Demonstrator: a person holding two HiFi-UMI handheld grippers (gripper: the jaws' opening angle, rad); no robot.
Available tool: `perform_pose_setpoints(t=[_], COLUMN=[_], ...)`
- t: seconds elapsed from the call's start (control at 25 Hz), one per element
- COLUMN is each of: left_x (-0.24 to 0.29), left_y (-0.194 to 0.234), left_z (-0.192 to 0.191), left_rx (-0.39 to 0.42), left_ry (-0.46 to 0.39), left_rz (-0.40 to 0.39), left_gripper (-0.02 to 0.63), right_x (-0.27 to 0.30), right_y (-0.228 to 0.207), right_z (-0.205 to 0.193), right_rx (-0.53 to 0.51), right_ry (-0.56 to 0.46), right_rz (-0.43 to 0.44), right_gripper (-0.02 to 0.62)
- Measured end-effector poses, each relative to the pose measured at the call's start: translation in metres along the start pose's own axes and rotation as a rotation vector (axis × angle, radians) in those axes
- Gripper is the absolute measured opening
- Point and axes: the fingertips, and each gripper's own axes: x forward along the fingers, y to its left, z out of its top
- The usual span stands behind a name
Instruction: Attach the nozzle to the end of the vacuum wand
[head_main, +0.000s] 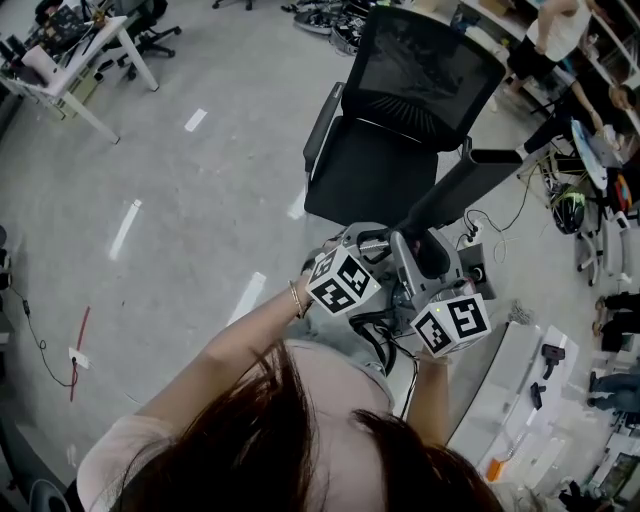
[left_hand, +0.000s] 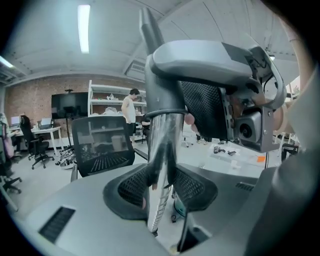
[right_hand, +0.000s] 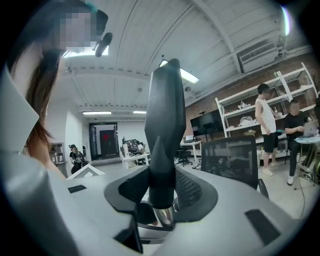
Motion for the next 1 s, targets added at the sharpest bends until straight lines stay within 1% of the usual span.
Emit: perform_pose_setpoints(t=[0.2, 0.28, 0.52, 0.64, 0.76, 0.8, 0.88, 1.0], left_x=[-0.0003, 0.0005, -0.0004, 0.0001, 0.0013, 0.0014, 0.0006, -0.0032], left_y=[0.0018, 0.0014, 0.0003, 0.0022, 0.0041, 0.0039, 0.0022, 0.0007], left_z=[0.0004, -0.0001, -0.0026, -0.0024, -0.0020, -0.0022, -0.0026, -0.0029], left_rx=[0.004, 0.010, 0.014, 0.012, 0.009, 0.010, 0.015, 0.025], left_ry=[0.000, -0.002, -0.004, 0.003, 0.005, 0.003, -0.004, -0.014], left_rz=[0.005, 0.013, 0.037, 0.051, 0.063, 0.062, 0.050, 0.031], left_gripper=[0.156, 0.156, 0.155, 0.155, 0.155, 0.155, 0.155, 0.155], right_x=[-0.0010, -0.0016, -0.0050, -0.0051, -0.0050, -0.0054, -0.0064, -0.0063], right_y=[-0.0017, -0.0032, -0.0052, -0.0065, -0.0074, -0.0072, -0.0056, -0.0003], right_z=[-0.0008, -0.0013, -0.0044, -0.0042, -0.0039, -0.0043, -0.0053, -0.0063], right_rx=[0.033, 0.050, 0.104, 0.101, 0.084, 0.082, 0.077, 0.060], right_ry=[-0.001, -0.009, -0.048, -0.046, -0.047, -0.045, -0.024, 0.047], right_rz=[-0.023, -0.045, -0.188, -0.268, -0.328, -0.336, -0.325, -0.263], right_gripper=[0.170, 0.169, 0.167, 0.167, 0.167, 0.167, 0.167, 0.167])
